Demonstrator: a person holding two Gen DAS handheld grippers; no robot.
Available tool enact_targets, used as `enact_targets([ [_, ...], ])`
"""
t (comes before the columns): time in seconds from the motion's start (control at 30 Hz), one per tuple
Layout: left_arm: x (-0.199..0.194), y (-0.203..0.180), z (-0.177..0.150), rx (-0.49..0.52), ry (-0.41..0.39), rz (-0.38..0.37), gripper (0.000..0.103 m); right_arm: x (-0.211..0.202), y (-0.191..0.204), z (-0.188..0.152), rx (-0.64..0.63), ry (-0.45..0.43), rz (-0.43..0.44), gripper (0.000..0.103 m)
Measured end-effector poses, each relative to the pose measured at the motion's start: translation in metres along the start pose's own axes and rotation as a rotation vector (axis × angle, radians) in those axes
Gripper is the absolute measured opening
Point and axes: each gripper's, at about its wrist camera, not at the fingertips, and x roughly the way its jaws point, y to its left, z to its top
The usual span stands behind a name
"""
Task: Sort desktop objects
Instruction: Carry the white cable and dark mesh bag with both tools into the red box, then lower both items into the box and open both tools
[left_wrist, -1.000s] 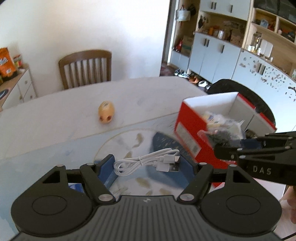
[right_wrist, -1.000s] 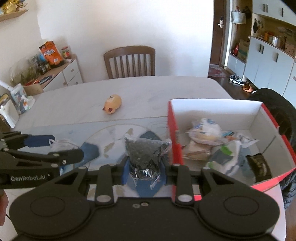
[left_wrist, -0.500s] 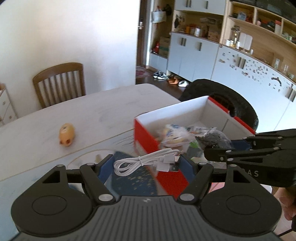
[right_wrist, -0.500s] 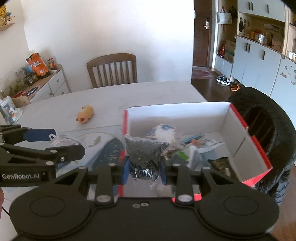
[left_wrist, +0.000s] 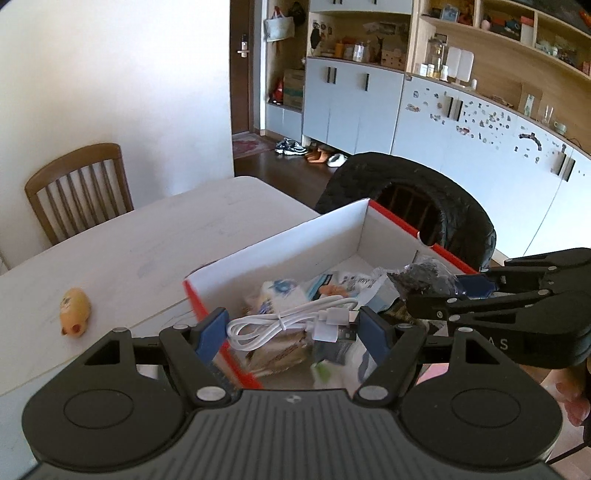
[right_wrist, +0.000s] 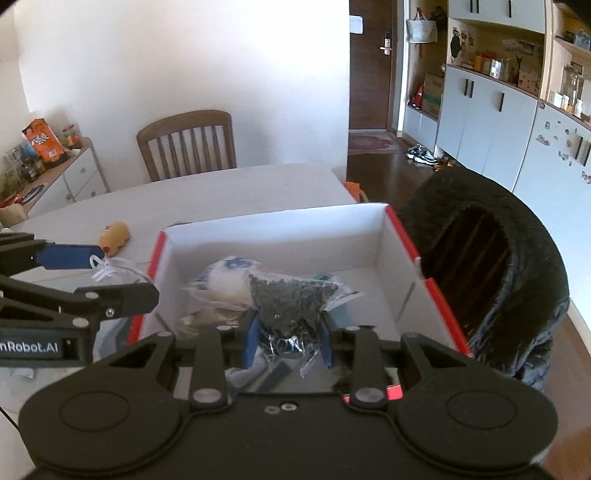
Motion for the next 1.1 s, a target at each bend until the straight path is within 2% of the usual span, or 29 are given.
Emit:
enact_targets([
  [0.2,0.026,-0.014,0.017,0.026,0.014,-0.025,0.075,0.013,-0.021,0.002,-0.040,0.012,-0.028,0.031],
  [0.5,0.070,-0.029,0.038,0.071,0.082,-0.031,0.075,0.035,-0.041,0.011,-0.074,0.080,0.002,0.031],
  [0.67,0.093,-0.034,0.050,0.100,0.117,-0.036,0.075,0.046,-0.040,0.014,-0.120,0.101,0.009,0.031],
  [0.83,0.118,-0.040,0.059,0.159,0.195,-0.049,0.075,0.055,-0.038,0.018,-0.165,0.132,0.041,0.030],
  [1.1,0.149,-0.042,0.068,0.180,0.272,-0.037,0.076,0.073,-0.037,0.020,-0.214,0.196,0.064,0.030],
])
